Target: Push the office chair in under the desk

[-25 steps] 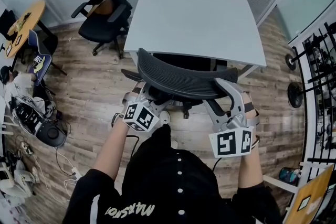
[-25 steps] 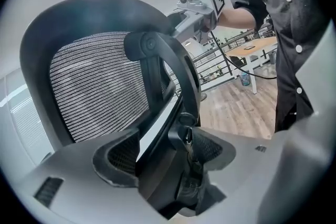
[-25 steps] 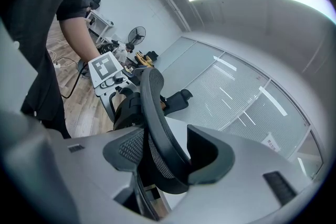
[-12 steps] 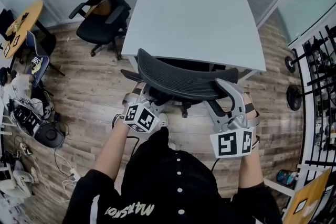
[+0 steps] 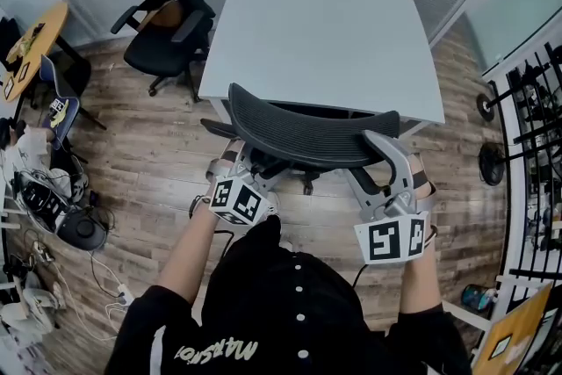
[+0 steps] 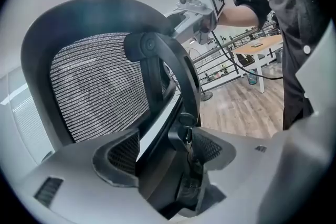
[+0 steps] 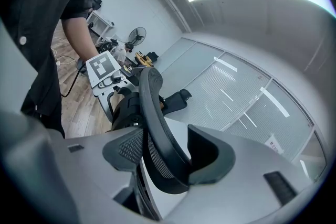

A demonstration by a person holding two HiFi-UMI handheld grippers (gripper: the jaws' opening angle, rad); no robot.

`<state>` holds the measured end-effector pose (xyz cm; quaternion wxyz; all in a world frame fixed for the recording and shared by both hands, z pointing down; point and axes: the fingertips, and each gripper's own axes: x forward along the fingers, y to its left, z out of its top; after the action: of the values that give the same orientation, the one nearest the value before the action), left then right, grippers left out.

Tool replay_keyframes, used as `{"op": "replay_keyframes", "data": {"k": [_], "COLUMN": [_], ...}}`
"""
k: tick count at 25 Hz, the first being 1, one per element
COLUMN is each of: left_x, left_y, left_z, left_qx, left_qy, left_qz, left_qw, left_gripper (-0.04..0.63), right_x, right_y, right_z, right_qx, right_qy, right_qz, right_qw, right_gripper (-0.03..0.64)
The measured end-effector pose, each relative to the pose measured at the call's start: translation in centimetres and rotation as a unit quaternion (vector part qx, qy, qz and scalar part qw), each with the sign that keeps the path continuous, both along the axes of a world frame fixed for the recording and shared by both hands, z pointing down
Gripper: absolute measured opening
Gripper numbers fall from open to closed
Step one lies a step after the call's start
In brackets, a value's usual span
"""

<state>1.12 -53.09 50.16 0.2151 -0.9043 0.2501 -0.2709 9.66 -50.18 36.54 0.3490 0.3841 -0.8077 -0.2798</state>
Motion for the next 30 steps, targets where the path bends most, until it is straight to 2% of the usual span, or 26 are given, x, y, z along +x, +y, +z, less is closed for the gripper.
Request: {"op": "replay_keyframes", "data": {"k": [30], "left_x": [1.7], "left_y": [-4.0], "left_z": [0.1], "left_qx": [-0.013], "left_qy": [-0.008], "left_qz": [-0.016], "left_qw": [0.9998], "left_gripper": [0.325], "right_x": [1.9], "right_y": [-4.6], "right_z": [0.0], "right_qx": [0.002], "right_qy": [-0.001], "right_qz": [0.003], "right_qw": [1.0], "right_gripper": [0.262]}}
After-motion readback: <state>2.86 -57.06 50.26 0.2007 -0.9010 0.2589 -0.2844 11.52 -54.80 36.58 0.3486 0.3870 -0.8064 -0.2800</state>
